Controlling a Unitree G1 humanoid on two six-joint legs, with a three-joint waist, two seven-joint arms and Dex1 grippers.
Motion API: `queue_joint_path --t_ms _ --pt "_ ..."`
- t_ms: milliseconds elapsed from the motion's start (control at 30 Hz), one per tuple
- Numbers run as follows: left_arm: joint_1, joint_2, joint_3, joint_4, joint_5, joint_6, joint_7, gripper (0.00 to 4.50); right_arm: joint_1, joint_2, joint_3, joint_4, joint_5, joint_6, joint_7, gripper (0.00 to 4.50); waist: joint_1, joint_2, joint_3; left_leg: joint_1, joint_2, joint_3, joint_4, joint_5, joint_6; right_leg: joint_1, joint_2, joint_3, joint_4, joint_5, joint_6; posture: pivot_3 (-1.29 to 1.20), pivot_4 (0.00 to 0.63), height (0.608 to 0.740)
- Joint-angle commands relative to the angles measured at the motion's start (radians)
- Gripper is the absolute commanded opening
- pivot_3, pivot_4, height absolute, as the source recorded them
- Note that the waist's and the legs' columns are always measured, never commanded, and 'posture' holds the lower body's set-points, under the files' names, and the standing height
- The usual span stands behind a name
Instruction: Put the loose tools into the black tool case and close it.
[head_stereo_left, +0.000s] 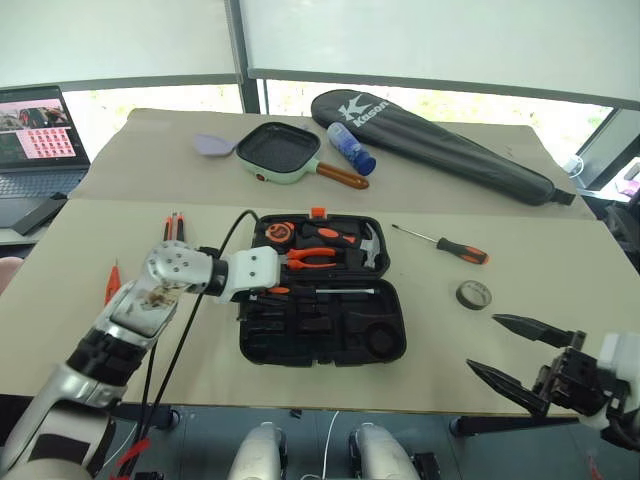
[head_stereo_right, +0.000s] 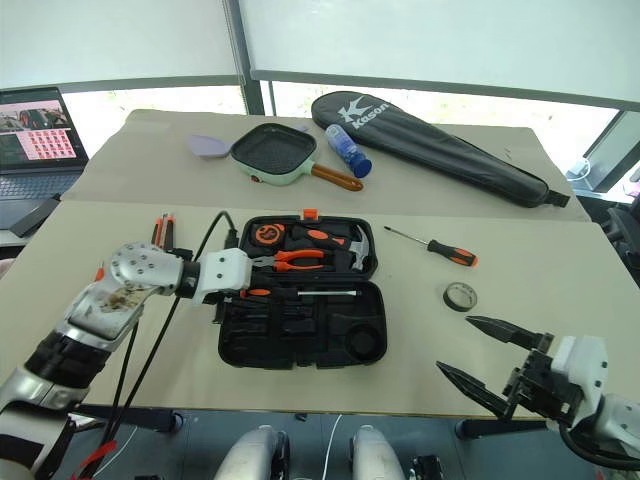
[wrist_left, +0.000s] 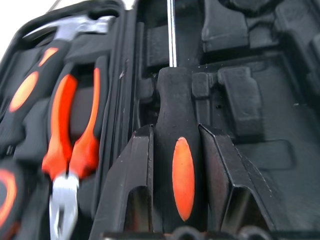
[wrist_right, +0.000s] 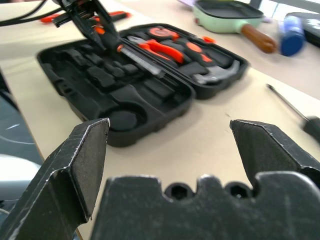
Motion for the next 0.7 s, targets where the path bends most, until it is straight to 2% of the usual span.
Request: queue_joint_path --t_ms 33,367,433,467,600,633,700 --pt "-0.031 -0.018 -0.012 0.049 0.064 -0.041 0.007 0.87 -0.011 0.011 -0.036 -0.020 0.011 -0.022 0.000 4.50 0.000 0.000 0.000 0.000 0.000 0.000 0.000 0.000 0.000 0.000 0.000 0.000 0.000 0.000 0.000 0.00 0.150 0.740" --pt "-0.004 -0.043 -0.015 0.078 0.136 -0.037 0.032 0.87 -0.023 0.017 -0.022 -0.052 0.022 -0.008 0.008 4.50 0.007 0.000 0.000 0.001 0.000 0.000 0.003 0.000 0.000 0.002 -0.001 0.000 0.002 0.000 0.001 0.00 0.150 0.740" --pt "-0.003 -0.060 0.000 0.086 0.137 -0.037 0.062 1.89 -0.030 0.012 -0.017 -0.055 0.028 0.002 0.010 4.50 0.007 0.000 0.000 0.003 0.000 0.000 0.004 0.000 0.000 0.003 -0.001 0.000 0.002 0.000 0.001 0.00 0.150 0.740" --pt "-0.002 -0.067 0.007 0.084 0.127 -0.039 0.064 2.10 -0.034 0.010 -0.016 -0.056 0.028 0.006 0.009 4.50 0.008 0.000 0.000 0.004 0.000 0.000 0.004 0.000 0.000 0.005 -0.001 0.000 0.002 0.000 0.001 0.00 0.150 0.740" --pt "0.018 -0.122 0.075 0.059 0.046 -0.076 0.091 3.64 -0.045 0.006 -0.005 -0.056 0.030 0.023 0.013 4.50 0.021 0.000 0.000 0.006 0.000 -0.001 0.006 0.000 0.000 0.008 -0.001 -0.001 0.002 0.000 0.001 0.00 0.150 0.740" --pt "0.023 -0.133 0.095 0.048 0.026 -0.069 0.096 3.89 -0.045 0.006 -0.002 -0.056 0.031 0.026 0.014 4.50 0.025 0.000 0.000 0.005 0.000 -0.001 0.007 0.000 0.000 0.008 -0.001 -0.001 0.002 0.000 0.001 0.00 0.150 0.740" --pt "0.034 -0.142 0.126 0.027 -0.012 -0.079 0.086 3.89 -0.044 0.008 0.003 -0.060 0.030 0.033 0.014 4.50 0.026 0.000 0.000 0.004 0.000 -0.001 0.009 0.000 0.000 0.008 -0.002 -0.002 0.002 0.000 0.002 0.00 0.150 0.740"
